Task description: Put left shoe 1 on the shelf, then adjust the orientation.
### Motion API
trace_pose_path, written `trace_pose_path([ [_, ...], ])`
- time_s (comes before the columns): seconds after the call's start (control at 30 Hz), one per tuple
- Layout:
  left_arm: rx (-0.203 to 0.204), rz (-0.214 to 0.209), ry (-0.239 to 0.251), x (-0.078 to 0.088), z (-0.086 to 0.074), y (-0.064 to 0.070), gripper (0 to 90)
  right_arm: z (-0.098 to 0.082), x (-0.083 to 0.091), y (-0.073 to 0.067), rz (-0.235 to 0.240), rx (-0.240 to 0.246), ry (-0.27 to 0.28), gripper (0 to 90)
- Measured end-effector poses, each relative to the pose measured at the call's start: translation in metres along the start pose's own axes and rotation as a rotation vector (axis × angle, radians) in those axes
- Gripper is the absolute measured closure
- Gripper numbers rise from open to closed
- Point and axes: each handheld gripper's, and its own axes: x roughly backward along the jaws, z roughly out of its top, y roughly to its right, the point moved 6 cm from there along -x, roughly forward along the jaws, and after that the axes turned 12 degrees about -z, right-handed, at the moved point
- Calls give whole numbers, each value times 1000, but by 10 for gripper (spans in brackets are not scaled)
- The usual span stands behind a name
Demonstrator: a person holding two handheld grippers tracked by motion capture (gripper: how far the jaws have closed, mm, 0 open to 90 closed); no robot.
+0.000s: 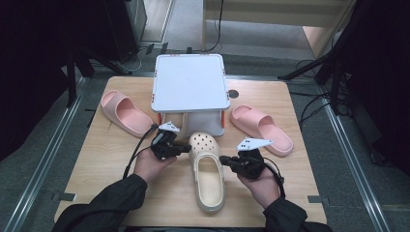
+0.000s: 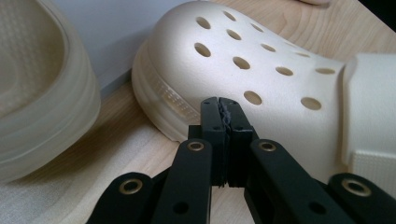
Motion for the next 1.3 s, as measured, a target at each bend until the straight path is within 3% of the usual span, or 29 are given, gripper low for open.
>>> trace_pose_path([
  [0.3, -6, 5, 1, -1, 2, 1, 889, -3, 1, -10, 2, -34, -1, 900],
  [0.4, -15, 0, -3, 1, 4, 4, 883, -3, 2, -9, -25, -11, -6, 850],
  [0.57, -10, -35, 15, 17, 11, 11, 870, 1, 9, 1, -36, -55, 23, 794],
  [0.7, 5, -49, 22, 30, 16, 16, 850, 2, 17, 0, -49, -50, 59, 718],
  [0.97, -23, -58, 27, 54, 26, 26, 854, -5, 19, -13, -38, -78, 38, 606],
  [1.17, -17, -59, 45, 69, 32, 21, 861, -10, 15, -17, -31, -93, 15, 595],
  [1.3, -13, -59, 57, 78, 37, 18, 864, -13, 11, -17, -61, -93, -2, 556],
])
